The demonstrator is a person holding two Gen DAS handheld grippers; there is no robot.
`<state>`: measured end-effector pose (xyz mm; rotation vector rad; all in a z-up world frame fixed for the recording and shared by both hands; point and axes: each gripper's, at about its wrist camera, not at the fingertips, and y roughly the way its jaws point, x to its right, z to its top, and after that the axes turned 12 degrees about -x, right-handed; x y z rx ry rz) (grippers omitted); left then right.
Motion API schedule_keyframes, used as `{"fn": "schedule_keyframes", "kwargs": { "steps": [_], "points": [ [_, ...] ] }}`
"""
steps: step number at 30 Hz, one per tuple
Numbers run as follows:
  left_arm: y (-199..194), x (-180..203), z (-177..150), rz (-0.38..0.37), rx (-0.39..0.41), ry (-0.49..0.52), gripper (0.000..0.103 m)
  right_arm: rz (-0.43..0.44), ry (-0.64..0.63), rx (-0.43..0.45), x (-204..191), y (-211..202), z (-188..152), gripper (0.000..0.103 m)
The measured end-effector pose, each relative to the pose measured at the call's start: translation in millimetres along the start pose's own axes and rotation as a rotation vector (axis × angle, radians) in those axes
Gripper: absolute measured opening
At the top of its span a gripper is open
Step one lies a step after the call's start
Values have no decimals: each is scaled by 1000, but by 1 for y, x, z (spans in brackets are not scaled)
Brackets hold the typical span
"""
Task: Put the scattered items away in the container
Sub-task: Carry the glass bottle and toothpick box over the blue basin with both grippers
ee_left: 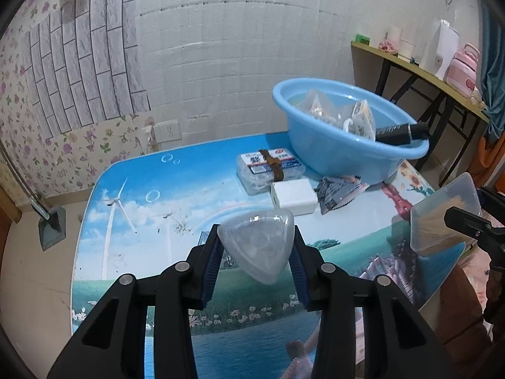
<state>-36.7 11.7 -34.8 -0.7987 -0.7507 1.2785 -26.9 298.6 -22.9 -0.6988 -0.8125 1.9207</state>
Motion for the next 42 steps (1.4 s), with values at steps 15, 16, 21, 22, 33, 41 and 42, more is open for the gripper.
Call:
{"fn": "schedule_keyframes", "kwargs": {
  "steps": [15, 16, 21, 22, 33, 41, 42],
  "points": [
    [-22, 10, 17, -13, 54, 24, 39, 41, -29, 60, -7, -17, 14, 65],
    [-23, 11, 19, -14, 57, 26, 39, 41, -30, 61, -7, -17, 15, 65],
    [-36, 17, 32, -20, 85, 47, 39, 40, -34, 76, -6, -19, 22, 65],
    [-40, 19, 37, -18, 98, 54, 39, 40, -39, 84, -6, -21, 25, 65],
    [-68, 56, 90, -41, 200, 155, 39, 47, -96, 239, -8, -61, 70, 65],
    [-35, 85, 119, -96, 152, 197, 39, 9, -73, 266, 23, -48, 104, 65],
    [-29, 88, 121, -101, 140, 204, 39, 6, -68, 261, 27, -44, 106, 65]
  ]
}}
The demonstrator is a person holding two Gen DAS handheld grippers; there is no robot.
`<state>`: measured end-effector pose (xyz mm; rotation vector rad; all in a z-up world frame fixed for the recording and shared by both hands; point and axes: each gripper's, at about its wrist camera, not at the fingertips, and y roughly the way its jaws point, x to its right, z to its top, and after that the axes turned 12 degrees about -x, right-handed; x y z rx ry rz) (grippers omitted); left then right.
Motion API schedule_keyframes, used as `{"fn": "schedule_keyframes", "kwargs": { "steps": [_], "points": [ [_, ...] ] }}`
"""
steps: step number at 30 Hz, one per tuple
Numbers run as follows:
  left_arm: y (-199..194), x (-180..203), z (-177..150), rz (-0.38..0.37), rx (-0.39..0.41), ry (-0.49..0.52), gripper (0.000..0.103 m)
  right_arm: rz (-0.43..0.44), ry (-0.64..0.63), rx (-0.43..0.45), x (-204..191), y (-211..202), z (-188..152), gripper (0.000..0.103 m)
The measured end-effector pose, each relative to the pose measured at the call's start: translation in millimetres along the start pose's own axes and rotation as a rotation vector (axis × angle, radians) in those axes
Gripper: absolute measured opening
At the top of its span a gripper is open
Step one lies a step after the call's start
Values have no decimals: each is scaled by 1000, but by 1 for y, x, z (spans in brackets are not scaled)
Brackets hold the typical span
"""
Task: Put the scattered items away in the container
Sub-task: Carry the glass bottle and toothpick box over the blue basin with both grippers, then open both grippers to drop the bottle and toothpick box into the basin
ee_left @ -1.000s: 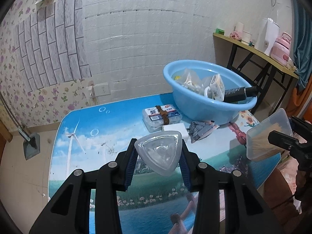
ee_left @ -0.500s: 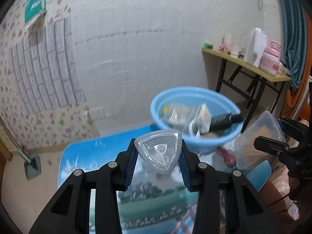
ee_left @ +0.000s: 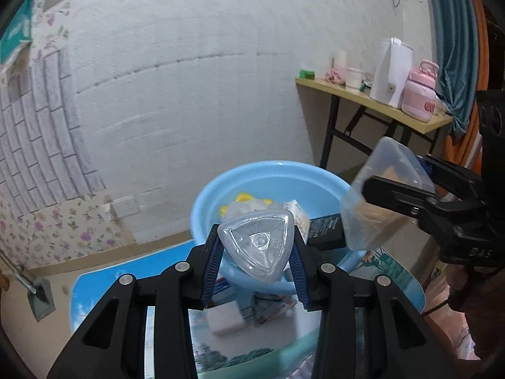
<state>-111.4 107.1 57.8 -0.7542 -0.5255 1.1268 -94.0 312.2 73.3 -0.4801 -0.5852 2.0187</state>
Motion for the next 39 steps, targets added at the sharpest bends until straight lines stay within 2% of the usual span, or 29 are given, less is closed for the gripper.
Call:
{"fn": "schedule_keyframes", "kwargs": {
  "steps": [6, 12, 18, 20, 23, 39],
  "points": [
    [38, 11, 7, -33, -76, 34, 39, -8, 39, -19, 23, 25, -2, 64],
    [57, 15, 11, -39, -111, 56, 40, -1, 78, -44, 42, 54, -1, 65],
    [66, 14, 10, -48, -124, 53, 47, 6, 79, -103, 49, 83, -4, 65],
    [66, 12, 9, -49, -125, 46, 52, 8, 87, -119, 51, 89, -6, 67],
    [65, 10, 8, -46, -121, 42, 52, 4, 95, -136, 52, 95, -9, 73],
    [22, -6, -18, -34, -61, -8, 57, -27, 94, -146, 30, 71, -21, 74]
  ]
}}
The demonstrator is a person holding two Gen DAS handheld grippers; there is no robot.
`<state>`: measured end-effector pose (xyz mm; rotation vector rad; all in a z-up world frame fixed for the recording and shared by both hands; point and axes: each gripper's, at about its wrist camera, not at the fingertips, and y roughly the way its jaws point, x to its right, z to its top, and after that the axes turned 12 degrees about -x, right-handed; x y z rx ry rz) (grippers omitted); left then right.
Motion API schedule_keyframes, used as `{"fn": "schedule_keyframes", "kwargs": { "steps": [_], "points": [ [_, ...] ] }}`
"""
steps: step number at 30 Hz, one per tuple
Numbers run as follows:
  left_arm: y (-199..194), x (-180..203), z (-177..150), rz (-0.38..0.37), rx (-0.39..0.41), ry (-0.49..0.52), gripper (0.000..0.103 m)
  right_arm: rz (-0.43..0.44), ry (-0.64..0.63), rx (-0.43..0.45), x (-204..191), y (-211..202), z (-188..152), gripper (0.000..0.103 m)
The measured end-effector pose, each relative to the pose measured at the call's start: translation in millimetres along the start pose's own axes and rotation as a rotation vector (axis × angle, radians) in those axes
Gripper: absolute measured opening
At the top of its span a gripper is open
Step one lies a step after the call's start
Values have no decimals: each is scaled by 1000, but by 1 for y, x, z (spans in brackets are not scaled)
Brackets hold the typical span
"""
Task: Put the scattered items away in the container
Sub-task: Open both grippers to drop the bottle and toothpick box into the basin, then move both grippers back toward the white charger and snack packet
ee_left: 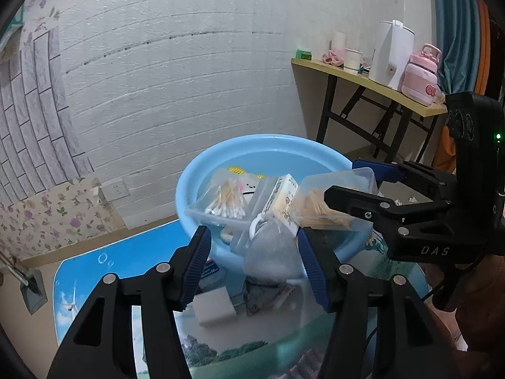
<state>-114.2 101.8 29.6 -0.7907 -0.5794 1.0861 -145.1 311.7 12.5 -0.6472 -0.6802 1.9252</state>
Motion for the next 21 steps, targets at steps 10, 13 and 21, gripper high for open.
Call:
{"fn": "schedule_keyframes", "kwargs": {
  "steps": [10, 13, 21],
  "points": [
    [-23, -21, -31, 30, 20, -71, 57, -42, -33, -5, -21, -19, -13, 74],
    [-27, -28, -42, 38, 20, -94, 57, -52, -40, -11, -26, -24, -20, 74],
    [-26, -45, -72, 69, -2, -143, 63, -81, -19, -60, -33, -27, -40, 74]
  ]
}}
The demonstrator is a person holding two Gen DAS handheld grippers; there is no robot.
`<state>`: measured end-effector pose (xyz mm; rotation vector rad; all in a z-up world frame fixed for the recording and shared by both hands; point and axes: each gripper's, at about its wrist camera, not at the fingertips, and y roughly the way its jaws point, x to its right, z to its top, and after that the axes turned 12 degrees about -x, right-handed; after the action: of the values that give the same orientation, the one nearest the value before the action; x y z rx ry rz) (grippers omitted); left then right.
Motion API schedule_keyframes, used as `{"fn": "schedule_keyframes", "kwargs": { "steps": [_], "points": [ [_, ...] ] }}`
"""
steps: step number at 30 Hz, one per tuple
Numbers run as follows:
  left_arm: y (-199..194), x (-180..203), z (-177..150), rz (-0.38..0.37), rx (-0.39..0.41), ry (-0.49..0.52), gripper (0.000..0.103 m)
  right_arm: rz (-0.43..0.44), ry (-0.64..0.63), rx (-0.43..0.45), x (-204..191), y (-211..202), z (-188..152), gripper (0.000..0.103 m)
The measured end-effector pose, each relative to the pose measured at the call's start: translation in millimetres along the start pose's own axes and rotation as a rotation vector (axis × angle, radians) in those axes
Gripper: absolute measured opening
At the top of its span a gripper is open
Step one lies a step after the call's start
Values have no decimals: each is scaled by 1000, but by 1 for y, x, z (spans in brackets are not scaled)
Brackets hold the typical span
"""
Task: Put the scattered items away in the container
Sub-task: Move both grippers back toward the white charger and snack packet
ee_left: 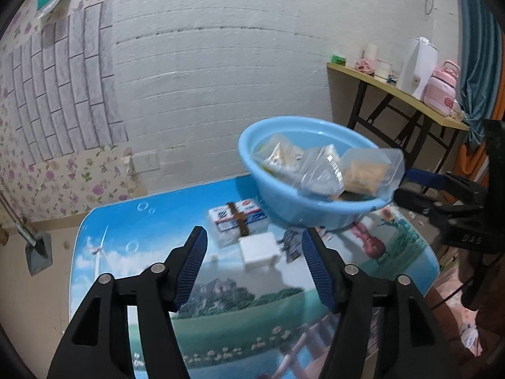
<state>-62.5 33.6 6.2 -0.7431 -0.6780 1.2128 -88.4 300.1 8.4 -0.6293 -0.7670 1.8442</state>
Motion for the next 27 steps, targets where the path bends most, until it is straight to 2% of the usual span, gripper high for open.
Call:
{"fn": "schedule_keyframes", "kwargs": {
  "steps": [3, 8, 13, 16, 22, 27],
  "points": [
    [5, -4, -9, 14, -16, -8, 64, -8, 15, 3, -1, -2, -7, 74],
    [13, -9, -24, 17, -27, -29, 75, -8, 38, -13, -5, 2, -14, 74],
    [34, -10, -36, -9, -67, -54, 77, 10, 48, -28, -15, 12, -21, 73],
    [44, -6, -36, -18, -89, -52, 77, 15, 39, -38, -22, 18, -24, 64],
    [56, 2, -32, -30, -99, -25, 77, 42, 8, -95, -38, 41, -32, 62],
    [72, 3, -24, -36, -121, -29, 77, 53, 17, -133, -41, 61, -31, 53]
  ]
}}
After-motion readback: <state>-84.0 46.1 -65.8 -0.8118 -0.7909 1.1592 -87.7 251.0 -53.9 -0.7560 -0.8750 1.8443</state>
